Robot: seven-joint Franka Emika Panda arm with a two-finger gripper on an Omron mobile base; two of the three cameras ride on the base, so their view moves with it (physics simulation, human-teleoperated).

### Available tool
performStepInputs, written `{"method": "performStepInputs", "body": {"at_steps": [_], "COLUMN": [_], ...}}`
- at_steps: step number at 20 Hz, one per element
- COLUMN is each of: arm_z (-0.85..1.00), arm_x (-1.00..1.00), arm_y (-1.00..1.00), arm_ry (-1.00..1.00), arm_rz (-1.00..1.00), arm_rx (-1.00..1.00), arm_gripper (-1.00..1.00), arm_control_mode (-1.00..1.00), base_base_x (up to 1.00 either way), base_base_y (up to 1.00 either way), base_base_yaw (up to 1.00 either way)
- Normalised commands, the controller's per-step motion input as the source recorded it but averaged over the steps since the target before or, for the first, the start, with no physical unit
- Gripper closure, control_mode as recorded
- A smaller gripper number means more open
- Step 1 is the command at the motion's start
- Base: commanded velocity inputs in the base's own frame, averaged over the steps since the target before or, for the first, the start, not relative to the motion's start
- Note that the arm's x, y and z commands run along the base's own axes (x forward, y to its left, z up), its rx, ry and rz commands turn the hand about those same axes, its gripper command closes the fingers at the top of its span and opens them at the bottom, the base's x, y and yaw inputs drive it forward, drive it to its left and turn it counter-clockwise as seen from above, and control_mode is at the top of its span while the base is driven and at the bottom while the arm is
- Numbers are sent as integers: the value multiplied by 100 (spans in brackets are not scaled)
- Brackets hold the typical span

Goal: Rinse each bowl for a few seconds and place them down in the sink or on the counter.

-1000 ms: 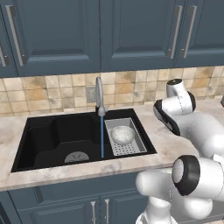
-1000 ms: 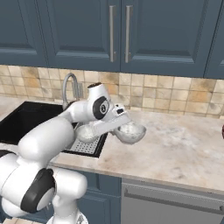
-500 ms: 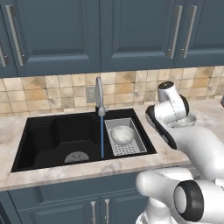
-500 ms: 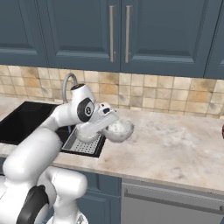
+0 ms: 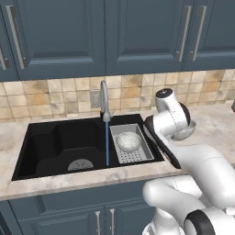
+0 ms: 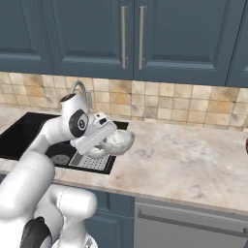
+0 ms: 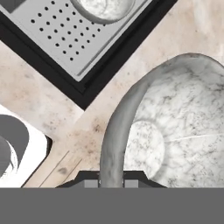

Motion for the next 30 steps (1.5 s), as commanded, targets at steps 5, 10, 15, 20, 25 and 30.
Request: {"method": "performStepInputs", "body": {"at_steps": [5, 10, 15, 20, 25, 30], "arm_z": [4, 1, 0, -2, -11, -9], "arm_x": [-12, -10, -10, -9, -8, -4], "arm_y": [46, 48, 55, 56, 51, 54], "arm_ry": [0, 0, 0, 0, 0, 0], "arm_rz": [11, 10, 6, 3, 1, 0], "arm_rx": [-3, -2, -2, -2, 0, 0], "arm_gripper": [100, 100, 100, 100, 100, 100], "arm_control_mode": [-100, -100, -100, -100, -100, -100], "base_base_x": [0, 0, 0, 0, 0, 0], "base_base_y": [0, 0, 0, 0, 0, 0], "base_base_yaw": [0, 0, 0, 0, 0, 0]}}
